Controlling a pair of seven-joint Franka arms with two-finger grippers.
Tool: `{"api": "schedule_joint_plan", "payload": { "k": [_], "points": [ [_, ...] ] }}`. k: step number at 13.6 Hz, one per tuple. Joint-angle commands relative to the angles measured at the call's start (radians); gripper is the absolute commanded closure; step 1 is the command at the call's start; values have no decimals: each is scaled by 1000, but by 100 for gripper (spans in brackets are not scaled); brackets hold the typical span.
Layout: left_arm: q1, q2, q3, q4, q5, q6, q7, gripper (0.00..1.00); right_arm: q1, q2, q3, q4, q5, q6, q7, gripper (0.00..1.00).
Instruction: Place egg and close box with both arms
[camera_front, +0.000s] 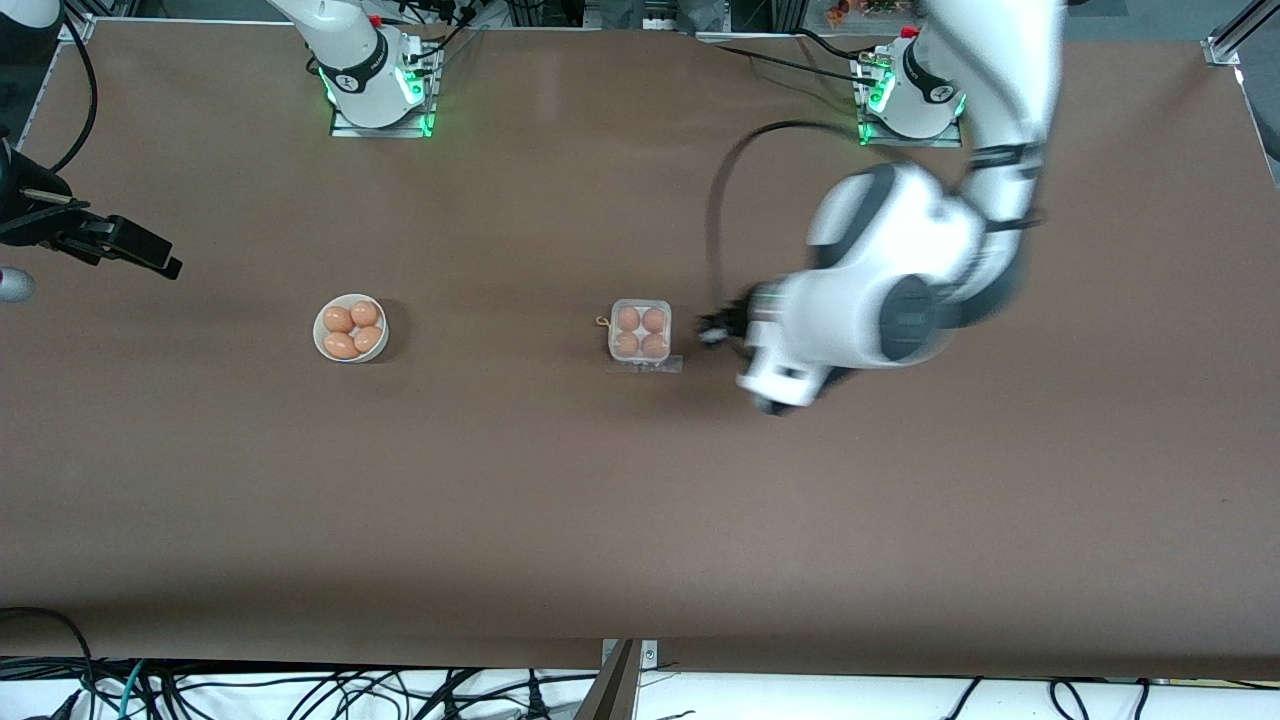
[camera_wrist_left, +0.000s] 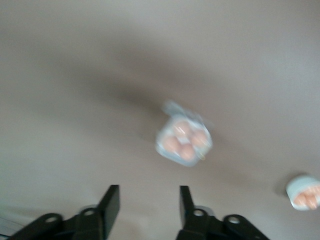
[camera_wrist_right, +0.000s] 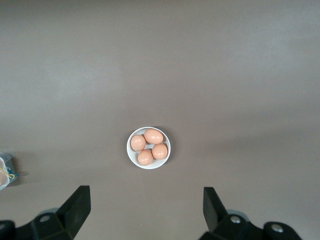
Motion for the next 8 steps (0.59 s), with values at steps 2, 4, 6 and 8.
{"api": "schedule_joint_plan", "payload": {
  "k": [2,4,6,8],
  "points": [
    [-5,-16,12,34,170,-12,67,10,-12,-13,11,-11,-4,6,-11,0],
    [14,-18,55,36,170,-3,139,2,-12,-13,11,-11,-4,6,-11,0],
    [14,-15,130,36,170,23,216,0,-12,-13,11,-12,-4,6,-11,0],
    [28,-15,161,34,172,80,288,0,-12,-13,11,-11,-4,6,-13,0]
  ]
}}
